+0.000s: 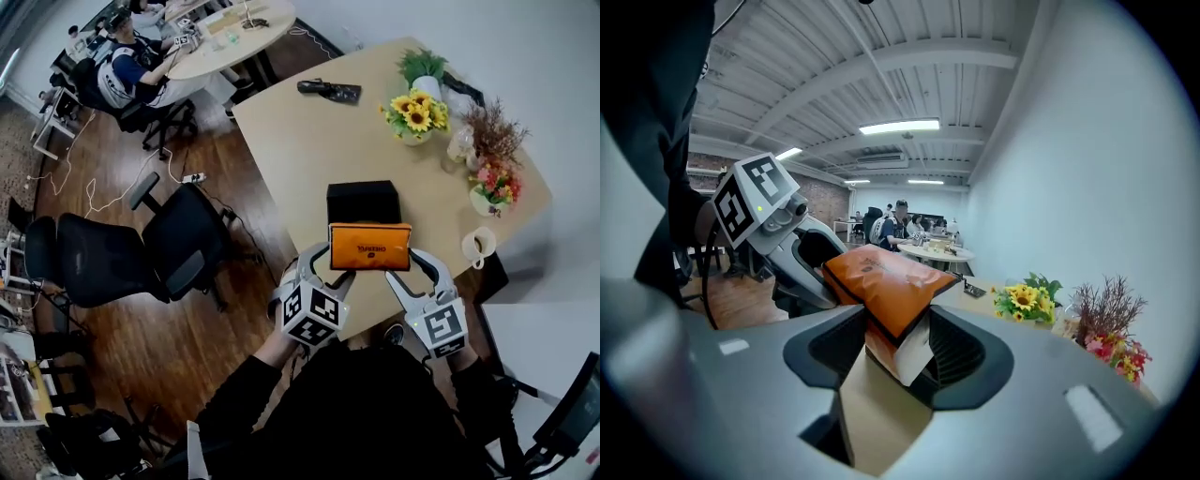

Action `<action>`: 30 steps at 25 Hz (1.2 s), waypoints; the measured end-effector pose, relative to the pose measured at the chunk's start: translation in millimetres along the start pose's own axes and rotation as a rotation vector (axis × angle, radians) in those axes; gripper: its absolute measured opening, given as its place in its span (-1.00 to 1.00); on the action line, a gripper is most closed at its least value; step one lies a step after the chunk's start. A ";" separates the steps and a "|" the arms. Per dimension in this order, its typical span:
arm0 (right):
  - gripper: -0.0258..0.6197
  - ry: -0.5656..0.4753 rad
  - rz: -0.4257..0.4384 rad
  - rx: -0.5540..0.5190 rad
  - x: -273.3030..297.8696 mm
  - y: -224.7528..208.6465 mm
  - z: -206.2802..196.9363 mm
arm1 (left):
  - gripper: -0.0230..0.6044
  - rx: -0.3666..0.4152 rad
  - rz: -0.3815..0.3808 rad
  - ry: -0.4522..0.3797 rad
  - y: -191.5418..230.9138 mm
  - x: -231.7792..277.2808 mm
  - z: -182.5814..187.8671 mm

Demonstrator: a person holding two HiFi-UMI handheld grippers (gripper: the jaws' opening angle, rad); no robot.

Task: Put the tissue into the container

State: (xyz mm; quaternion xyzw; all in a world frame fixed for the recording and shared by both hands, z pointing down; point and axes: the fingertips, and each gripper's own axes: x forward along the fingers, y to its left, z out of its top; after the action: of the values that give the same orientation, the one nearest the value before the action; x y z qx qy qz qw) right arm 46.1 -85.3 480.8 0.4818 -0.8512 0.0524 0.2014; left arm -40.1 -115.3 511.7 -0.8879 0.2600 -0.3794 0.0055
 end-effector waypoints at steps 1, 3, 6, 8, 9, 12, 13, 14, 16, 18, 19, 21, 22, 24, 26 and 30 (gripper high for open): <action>-0.25 -0.003 -0.001 -0.001 -2.5 -1.1 4.1 | -0.10 0.001 0.006 -0.002 0.6 -3.2 4.1; -0.25 -0.019 -0.001 -0.021 -4.3 -4.1 16.6 | -0.10 0.002 0.021 -0.008 5.8 -9.0 12.4; -0.25 -0.038 0.005 -0.060 -3.0 -6.9 33.3 | -0.10 -0.007 0.034 -0.018 14.4 -13.7 19.6; -0.25 -0.040 0.010 -0.074 -0.7 -6.8 39.8 | -0.10 -0.012 0.037 -0.024 18.8 -15.9 20.7; -0.25 -0.041 0.010 -0.070 1.8 -6.9 41.0 | -0.10 -0.014 0.039 -0.025 21.8 -17.0 20.4; -0.25 -0.049 0.012 -0.056 9.8 -8.0 43.8 | -0.10 -0.018 0.049 -0.023 31.1 -19.4 19.5; -0.25 -0.051 0.014 -0.058 10.9 -8.3 46.1 | -0.10 -0.018 0.050 -0.023 33.2 -19.9 20.3; -0.25 -0.051 0.016 -0.063 11.1 -8.3 48.8 | -0.10 -0.018 0.050 -0.024 34.6 -20.5 21.3; -0.25 -0.043 0.018 -0.065 11.0 -8.2 53.0 | -0.10 -0.018 0.048 -0.025 36.5 -21.6 22.5; -0.25 -0.025 0.020 -0.059 14.1 -9.7 56.9 | -0.10 -0.017 0.049 -0.023 42.4 -21.7 23.5; -0.25 -0.018 0.021 -0.056 17.7 -11.8 59.8 | -0.10 -0.015 0.053 -0.023 47.8 -21.4 24.8; -0.25 -0.021 0.020 -0.060 26.2 -17.4 67.9 | -0.10 -0.012 0.058 -0.024 58.7 -19.6 28.5; -0.25 -0.022 0.020 -0.064 29.9 -20.0 69.9 | -0.10 -0.012 0.056 -0.023 62.3 -17.1 29.4; -0.25 -0.008 0.022 -0.064 37.0 -25.7 62.6 | -0.10 -0.019 0.042 -0.017 65.8 -6.5 28.0; -0.25 0.002 0.024 -0.054 46.7 -32.2 49.1 | -0.10 -0.032 0.018 -0.006 65.8 9.4 22.2; -0.25 0.027 0.026 -0.027 64.6 -44.5 25.4 | -0.10 -0.049 -0.017 0.019 65.8 38.6 11.3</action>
State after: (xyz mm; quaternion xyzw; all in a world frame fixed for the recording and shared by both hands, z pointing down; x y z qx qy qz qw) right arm 46.7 -167.6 478.3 0.4672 -0.8551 0.0499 0.2189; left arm -40.2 -192.3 516.0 -0.8864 0.2615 -0.3813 -0.0218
